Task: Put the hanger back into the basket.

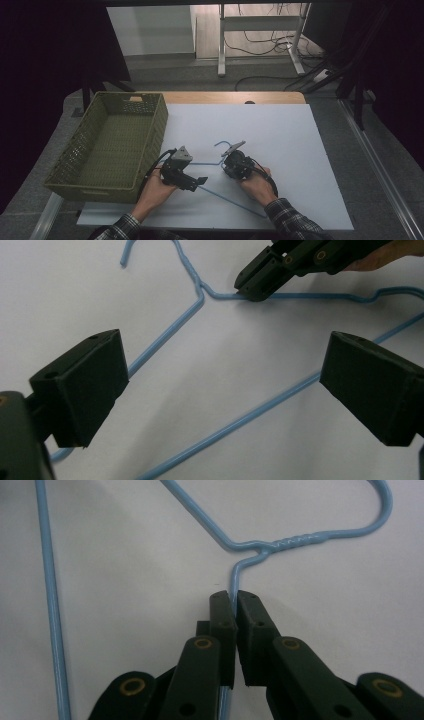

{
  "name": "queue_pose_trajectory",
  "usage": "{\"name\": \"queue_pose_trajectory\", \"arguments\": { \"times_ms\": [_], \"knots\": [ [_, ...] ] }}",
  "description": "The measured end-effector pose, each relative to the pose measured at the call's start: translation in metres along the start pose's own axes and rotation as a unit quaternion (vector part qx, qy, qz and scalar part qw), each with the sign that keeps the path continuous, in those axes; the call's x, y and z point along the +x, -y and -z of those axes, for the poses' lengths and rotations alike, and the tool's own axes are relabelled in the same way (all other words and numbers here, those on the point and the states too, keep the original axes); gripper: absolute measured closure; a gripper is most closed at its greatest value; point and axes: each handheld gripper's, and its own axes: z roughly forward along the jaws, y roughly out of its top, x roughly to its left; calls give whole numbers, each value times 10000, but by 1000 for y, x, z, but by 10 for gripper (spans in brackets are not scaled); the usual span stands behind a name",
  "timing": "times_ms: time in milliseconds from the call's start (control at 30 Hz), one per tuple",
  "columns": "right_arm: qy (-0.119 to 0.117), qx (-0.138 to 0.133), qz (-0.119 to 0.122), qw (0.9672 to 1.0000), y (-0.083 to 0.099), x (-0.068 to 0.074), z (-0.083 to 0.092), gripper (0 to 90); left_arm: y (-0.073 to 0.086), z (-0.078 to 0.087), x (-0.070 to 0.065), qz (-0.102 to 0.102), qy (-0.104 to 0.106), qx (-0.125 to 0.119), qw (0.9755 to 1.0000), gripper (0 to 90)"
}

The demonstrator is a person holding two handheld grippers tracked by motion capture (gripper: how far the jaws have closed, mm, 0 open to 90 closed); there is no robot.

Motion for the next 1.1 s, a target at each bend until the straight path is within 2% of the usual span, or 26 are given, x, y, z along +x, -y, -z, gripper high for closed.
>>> {"name": "queue_pose_trajectory", "arguments": {
  "times_ms": [133,233,267,300,333,467,533,600,633,700,767,800,867,900,1000,1100],
  "knots": [
    [55,-132,1,9999,-1,2,7,863,-5,-2,3,-1,4,62,10000,66],
    [44,-216,-18,9998,-1,2,13,863,-11,-5,5,-82,-49,142,9999,72],
    [25,-303,-26,9995,-1,3,18,862,-13,-6,6,-94,-79,156,9998,114],
    [25,-303,-26,9995,-1,3,18,862,-15,-8,6,-129,-107,175,9997,114],
    [4,-363,-16,9993,-1,4,22,862,-19,-11,7,-289,-191,242,9991,182],
    [-37,-486,-20,9988,-1,5,29,863,-24,-18,11,-427,-196,307,9984,377],
    [-54,-514,-31,9987,-1,5,31,863,-27,-23,13,-489,-151,345,9981,405],
    [-106,-609,-44,9981,-1,5,36,864,-30,-31,16,-614,-208,447,9969,453],
    [-106,-609,-44,9981,-1,5,36,864,-30,-31,16,-614,-208,447,9969,459],
    [-145,-660,-33,9977,-1,6,40,865,-33,-37,18,-793,-247,539,9951,486],
    [-152,-677,-26,9976,-1,6,41,865,-34,-38,19,-863,-259,565,9943,501],
    [-170,-697,-3,9974,-1,6,43,865,-35,-40,20,-897,-256,599,9938,576],
    [-185,-710,-15,9973,0,7,44,865,-36,-41,22,-976,-78,606,9933,648],
    [-185,-710,-15,9973,0,7,44,865,-36,-41,22,-976,-78,606,9933,691],
    [-193,-702,1,9973,0,6,44,863,-35,-41,25,-1054,146,593,9926,721],
    [-198,-672,21,9975,0,6,42,851,-34,-41,25,-1190,191,625,9907,746]
  ]
}}
